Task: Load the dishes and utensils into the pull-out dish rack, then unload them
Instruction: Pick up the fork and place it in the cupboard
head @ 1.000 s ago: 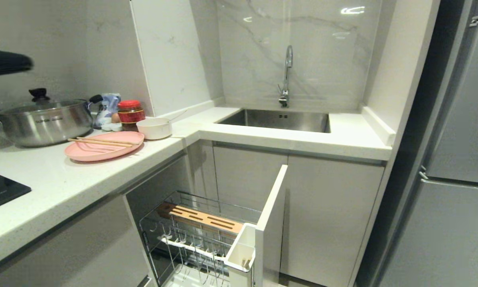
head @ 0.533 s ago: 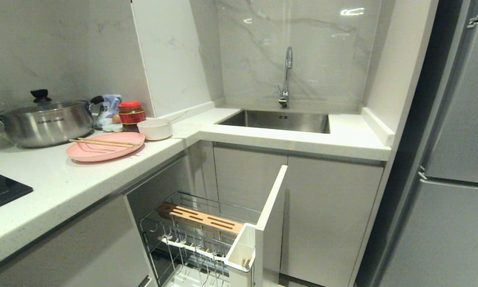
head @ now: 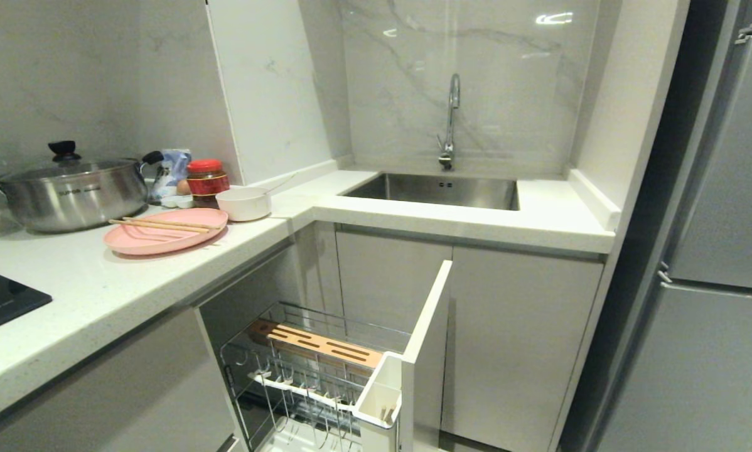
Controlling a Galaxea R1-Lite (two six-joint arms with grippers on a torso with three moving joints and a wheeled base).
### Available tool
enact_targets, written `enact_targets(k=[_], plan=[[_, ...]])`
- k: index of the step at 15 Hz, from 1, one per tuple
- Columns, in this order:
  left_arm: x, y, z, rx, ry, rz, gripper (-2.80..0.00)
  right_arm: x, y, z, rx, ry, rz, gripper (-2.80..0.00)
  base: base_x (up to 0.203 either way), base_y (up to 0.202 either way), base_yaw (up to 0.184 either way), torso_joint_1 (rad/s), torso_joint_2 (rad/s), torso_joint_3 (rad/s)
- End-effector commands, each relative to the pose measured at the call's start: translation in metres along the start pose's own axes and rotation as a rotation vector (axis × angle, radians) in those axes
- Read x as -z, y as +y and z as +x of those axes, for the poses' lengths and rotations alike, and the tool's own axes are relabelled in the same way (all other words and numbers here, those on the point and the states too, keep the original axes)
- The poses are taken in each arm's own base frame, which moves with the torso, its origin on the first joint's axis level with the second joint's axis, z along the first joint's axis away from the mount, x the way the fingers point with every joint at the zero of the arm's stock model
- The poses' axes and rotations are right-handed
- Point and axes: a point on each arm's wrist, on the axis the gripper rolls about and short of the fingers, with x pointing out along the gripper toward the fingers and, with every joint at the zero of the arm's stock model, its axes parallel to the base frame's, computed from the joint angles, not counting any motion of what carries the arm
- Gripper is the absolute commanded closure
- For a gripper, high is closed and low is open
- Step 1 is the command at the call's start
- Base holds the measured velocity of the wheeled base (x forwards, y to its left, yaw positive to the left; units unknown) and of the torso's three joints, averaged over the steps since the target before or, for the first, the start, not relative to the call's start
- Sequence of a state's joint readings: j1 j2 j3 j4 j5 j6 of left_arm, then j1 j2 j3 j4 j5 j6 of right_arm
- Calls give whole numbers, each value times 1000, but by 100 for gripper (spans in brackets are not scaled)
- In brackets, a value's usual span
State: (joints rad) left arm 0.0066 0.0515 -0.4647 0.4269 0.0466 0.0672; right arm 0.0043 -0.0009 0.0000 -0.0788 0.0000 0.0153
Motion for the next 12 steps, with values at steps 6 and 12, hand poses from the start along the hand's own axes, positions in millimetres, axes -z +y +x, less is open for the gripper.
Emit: enact_targets(k=[6, 12], plan=[[79, -9, 47, 72, -11, 36, 0, 7, 0, 2, 0, 26, 0, 0, 0, 0, 0, 0, 0, 0], [78, -8, 47, 54, -28, -52, 0, 7, 0, 2, 0, 26, 0, 0, 0, 0, 0, 0, 0, 0]])
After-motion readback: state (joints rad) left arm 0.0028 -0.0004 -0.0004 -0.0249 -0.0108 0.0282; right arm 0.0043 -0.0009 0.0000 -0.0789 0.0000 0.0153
